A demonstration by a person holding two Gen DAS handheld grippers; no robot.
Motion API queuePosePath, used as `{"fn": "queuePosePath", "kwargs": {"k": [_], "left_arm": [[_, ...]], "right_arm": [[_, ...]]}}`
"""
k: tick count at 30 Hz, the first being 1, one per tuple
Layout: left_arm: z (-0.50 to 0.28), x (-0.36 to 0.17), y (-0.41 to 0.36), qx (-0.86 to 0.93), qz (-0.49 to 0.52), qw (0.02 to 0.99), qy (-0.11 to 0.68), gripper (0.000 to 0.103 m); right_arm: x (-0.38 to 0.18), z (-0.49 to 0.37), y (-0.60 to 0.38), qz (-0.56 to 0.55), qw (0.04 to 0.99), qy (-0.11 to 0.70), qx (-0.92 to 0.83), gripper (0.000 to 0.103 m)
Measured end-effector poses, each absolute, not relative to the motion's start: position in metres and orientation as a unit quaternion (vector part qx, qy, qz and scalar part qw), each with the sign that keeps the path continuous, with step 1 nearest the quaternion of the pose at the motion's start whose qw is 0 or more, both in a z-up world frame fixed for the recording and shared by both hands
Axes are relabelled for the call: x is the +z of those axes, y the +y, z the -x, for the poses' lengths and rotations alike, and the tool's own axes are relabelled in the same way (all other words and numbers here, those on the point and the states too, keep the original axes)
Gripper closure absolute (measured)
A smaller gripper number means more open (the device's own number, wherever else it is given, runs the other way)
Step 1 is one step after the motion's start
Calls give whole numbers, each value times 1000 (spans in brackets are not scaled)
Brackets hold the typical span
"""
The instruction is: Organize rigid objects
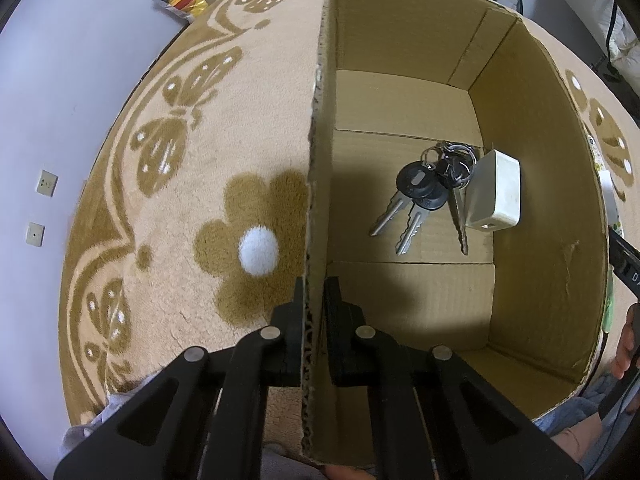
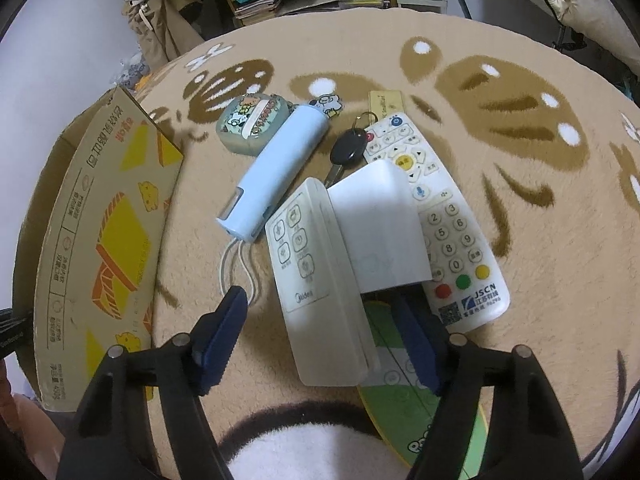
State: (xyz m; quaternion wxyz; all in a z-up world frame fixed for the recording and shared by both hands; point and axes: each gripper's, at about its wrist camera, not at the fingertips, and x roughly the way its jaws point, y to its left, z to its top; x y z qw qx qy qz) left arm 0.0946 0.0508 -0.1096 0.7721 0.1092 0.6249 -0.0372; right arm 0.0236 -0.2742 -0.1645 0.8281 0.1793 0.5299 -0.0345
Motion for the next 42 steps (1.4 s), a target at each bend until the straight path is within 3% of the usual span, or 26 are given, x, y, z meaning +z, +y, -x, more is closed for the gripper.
{"fn": "queuePosePath", "kwargs": {"k": [6, 12, 16, 23, 25, 39, 42], "left_arm": [[-94, -110, 52, -38, -106, 773, 625, 97], [-94, -110, 50, -38, -105, 773, 625, 97], [-93, -110, 50, -38, -104, 773, 625, 97], [-93, -110, 50, -39, -102, 774, 624, 97], [-92, -110, 49, -39, -102, 774, 624, 97], [-93, -108, 51, -40, -100, 774, 624, 97], [-93, -108, 51, -40, -98, 774, 625, 97]], "right_arm": [[-166, -25, -271, -174, 830, 528, -35, 26], [-167, -25, -274, -184, 829, 527, -36, 40], [-168, -26, -276, -196, 826, 528, -27, 57], [-170, -26, -273, -195, 825, 529, -32, 60], [-170, -26, -274, -198, 825, 528, -35, 65], [-165, -26, -272, -216, 824, 524, -18, 67], [-164, -26, -269, -208, 824, 526, -14, 76]]}}
